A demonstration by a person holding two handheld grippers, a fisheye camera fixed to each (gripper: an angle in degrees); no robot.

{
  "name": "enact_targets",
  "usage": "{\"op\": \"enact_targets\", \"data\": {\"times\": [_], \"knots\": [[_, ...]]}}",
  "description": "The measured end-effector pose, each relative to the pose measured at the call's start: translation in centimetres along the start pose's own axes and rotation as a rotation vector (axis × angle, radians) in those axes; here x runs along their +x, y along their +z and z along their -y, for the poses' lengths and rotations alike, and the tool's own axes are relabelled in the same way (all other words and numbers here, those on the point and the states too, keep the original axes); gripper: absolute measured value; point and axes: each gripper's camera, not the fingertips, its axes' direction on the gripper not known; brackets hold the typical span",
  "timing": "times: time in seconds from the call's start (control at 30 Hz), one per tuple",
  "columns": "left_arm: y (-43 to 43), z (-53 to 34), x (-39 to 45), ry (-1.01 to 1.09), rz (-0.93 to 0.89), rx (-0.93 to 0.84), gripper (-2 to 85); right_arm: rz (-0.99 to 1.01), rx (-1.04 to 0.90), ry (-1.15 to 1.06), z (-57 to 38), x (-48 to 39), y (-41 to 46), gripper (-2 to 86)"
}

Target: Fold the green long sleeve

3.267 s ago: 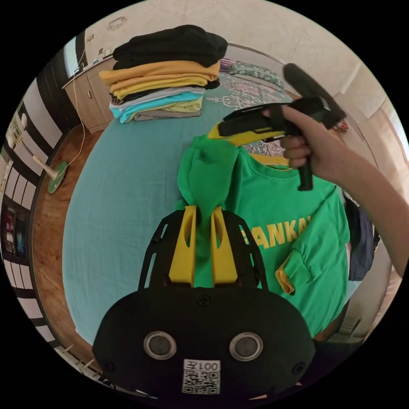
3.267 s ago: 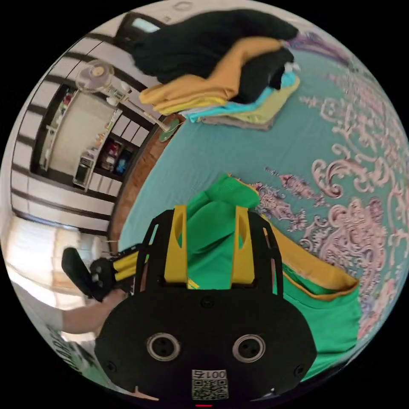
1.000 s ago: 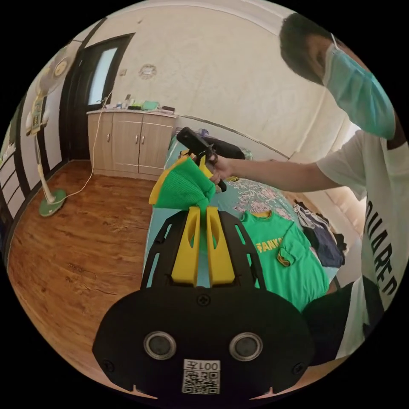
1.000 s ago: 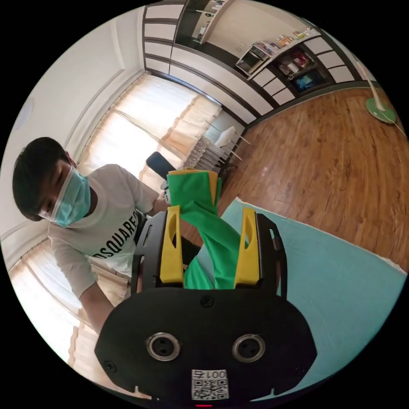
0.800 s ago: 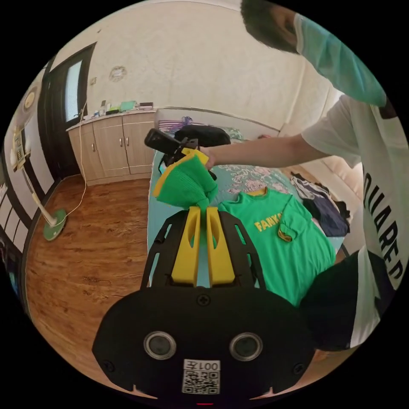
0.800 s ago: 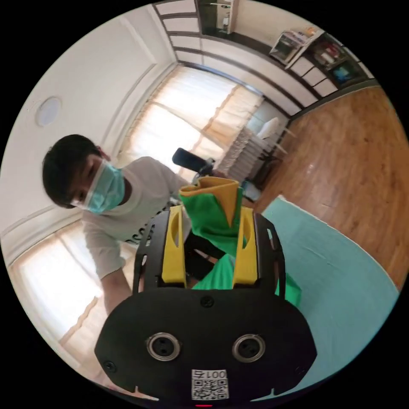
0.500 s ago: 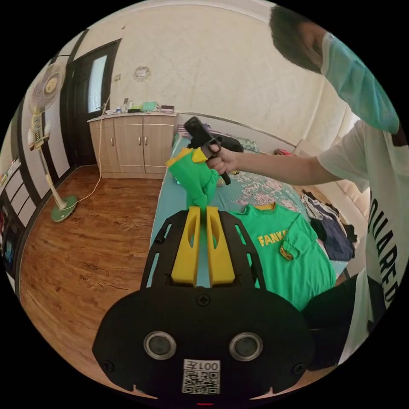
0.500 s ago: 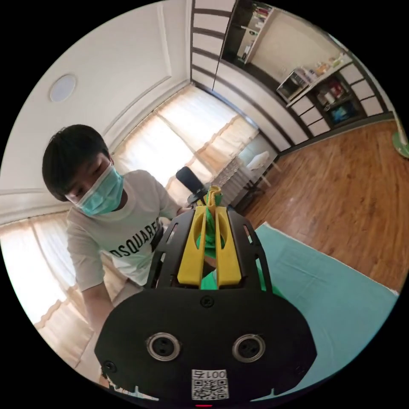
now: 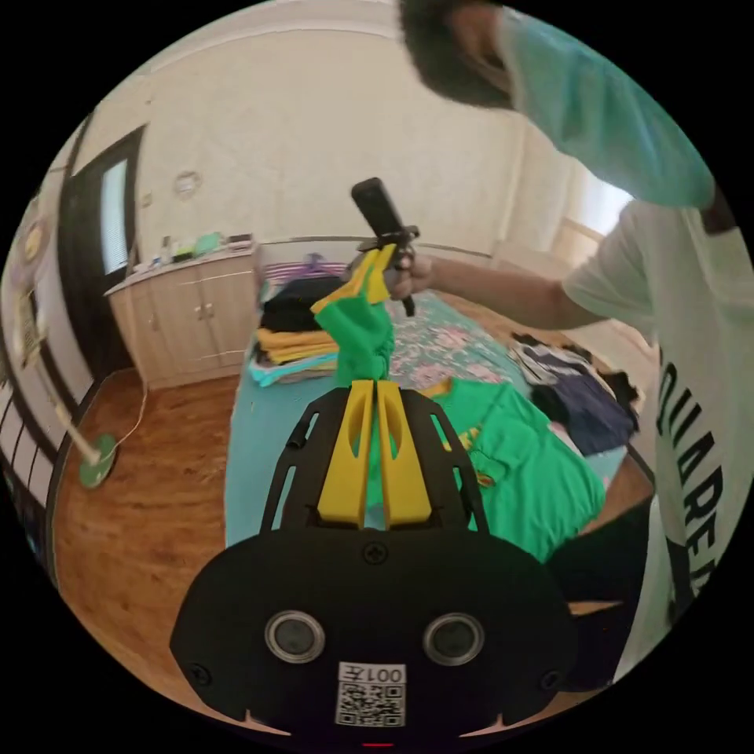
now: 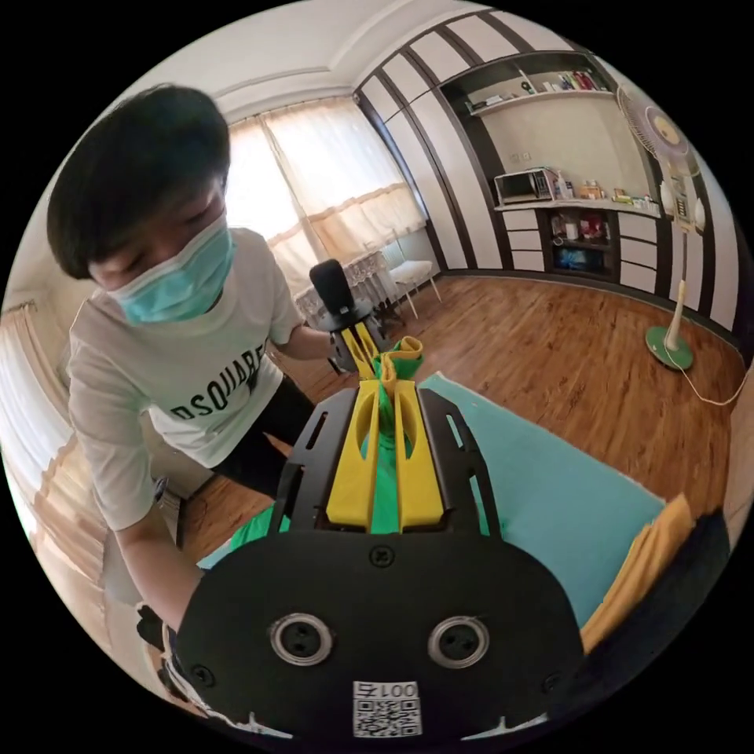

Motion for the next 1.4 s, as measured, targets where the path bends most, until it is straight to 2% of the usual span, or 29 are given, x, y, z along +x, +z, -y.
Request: {"op": "enact_targets", "data": {"times": [0.1,0.2,0.27,0.37,0.43,0.53,0.67,0.83,0.93,1.07,1.2,1.3,1.4], "knots": [[3.3,2.8,6.3,0.184,-0.174,-0.095,-0.8,-0.036,-0.032,0.086,-4.4,-5.6,0.0,2.1],[8.1,3.7,12.7,0.317,-0.326,-0.191,-0.3,-0.075,-0.110,0.260,-10.1,-11.0,2.5,1.8],[12.8,2.6,16.8,0.349,-0.401,-0.276,1.2,-0.071,-0.170,0.464,-15.8,-14.4,6.1,1.6],[18.0,-0.2,19.1,0.249,-0.428,-0.452,4.0,-0.064,-0.263,0.730,-23.6,-17.6,11.0,1.5],[19.4,-1.4,19.0,0.157,-0.417,-0.544,5.1,-0.055,-0.298,0.833,-26.9,-19.4,13.1,1.7],[18.6,-1.7,16.5,0.014,-0.320,-0.565,5.2,-0.116,-0.181,0.846,-28.1,-20.9,13.2,2.5],[18.9,-1.1,10.2,-0.158,-0.079,-0.608,6.2,-0.427,0.071,0.761,-25.4,-17.1,10.6,6.0],[20.6,0.3,6.7,-0.193,0.040,-0.623,6.1,-0.602,0.048,0.747,-20.5,-5.3,12.3,10.3],[21.3,0.5,6.2,-0.202,0.015,-0.645,6.0,-0.626,0.049,0.787,-18.8,0.8,13.9,10.2],[21.5,0.7,6.4,-0.243,-0.051,-0.622,4.1,-0.559,-0.065,0.839,-17.9,5.9,16.9,5.8],[21.7,0.4,6.5,-0.260,0.032,-0.675,-0.2,-0.625,-0.079,0.818,-17.4,6.4,17.9,1.4],[20.4,0.3,6.3,-0.312,0.014,-0.624,-0.7,-0.658,-0.061,0.799,-17.1,6.5,17.3,0.9],[19.4,-0.1,6.1,-0.383,-0.005,-0.583,-0.8,-0.602,-0.076,0.832,-17.5,7.0,15.9,1.3]]}}
